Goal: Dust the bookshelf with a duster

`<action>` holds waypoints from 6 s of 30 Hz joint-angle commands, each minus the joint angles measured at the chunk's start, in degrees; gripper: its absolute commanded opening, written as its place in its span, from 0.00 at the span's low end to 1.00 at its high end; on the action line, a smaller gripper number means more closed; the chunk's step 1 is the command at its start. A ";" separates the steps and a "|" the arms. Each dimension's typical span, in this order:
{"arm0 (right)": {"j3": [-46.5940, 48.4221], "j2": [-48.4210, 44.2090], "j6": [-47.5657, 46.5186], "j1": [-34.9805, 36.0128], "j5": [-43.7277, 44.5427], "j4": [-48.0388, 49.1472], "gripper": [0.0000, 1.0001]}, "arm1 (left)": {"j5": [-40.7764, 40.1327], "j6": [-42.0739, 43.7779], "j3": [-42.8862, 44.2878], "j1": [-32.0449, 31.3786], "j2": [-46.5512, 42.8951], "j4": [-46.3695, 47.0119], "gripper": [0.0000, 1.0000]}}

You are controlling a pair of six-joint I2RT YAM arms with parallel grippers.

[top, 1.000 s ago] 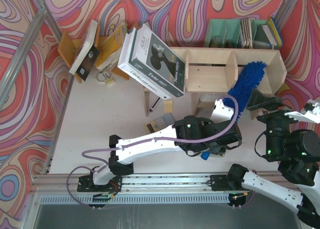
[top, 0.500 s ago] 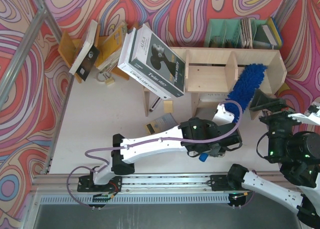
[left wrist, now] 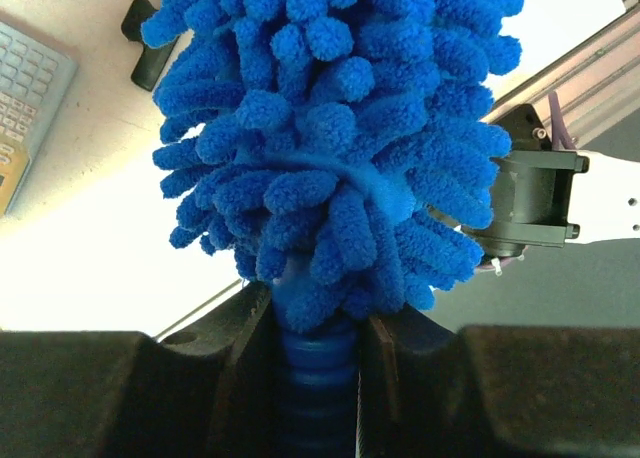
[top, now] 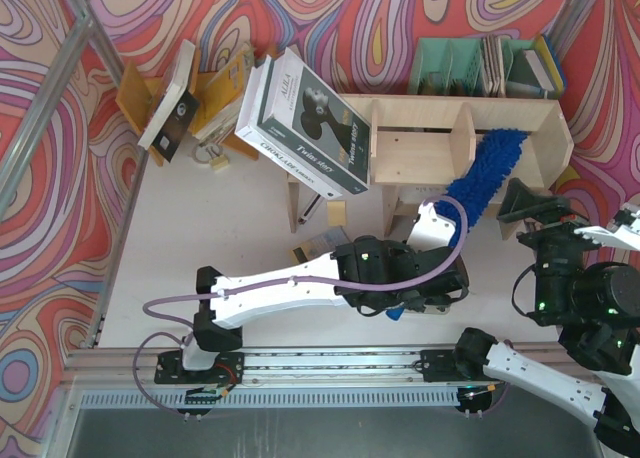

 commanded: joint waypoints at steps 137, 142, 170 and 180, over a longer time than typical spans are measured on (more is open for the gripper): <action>-7.33 18.46 18.51 0.00 -2.73 -12.90 0.99 | -29.81 -22.17 -56.43 1.27 -70.19 -11.10 0.00; -7.52 18.22 18.55 0.04 -2.52 -13.37 0.99 | -20.82 -17.73 -59.50 4.73 -67.90 -6.01 0.00; -9.57 17.86 18.86 0.02 -2.10 -13.08 0.99 | 4.30 -12.21 -86.64 17.96 -59.40 19.07 0.00; -10.07 17.85 17.46 0.04 -1.37 -11.75 0.99 | -1.95 -8.19 -80.14 21.00 -65.68 10.14 0.00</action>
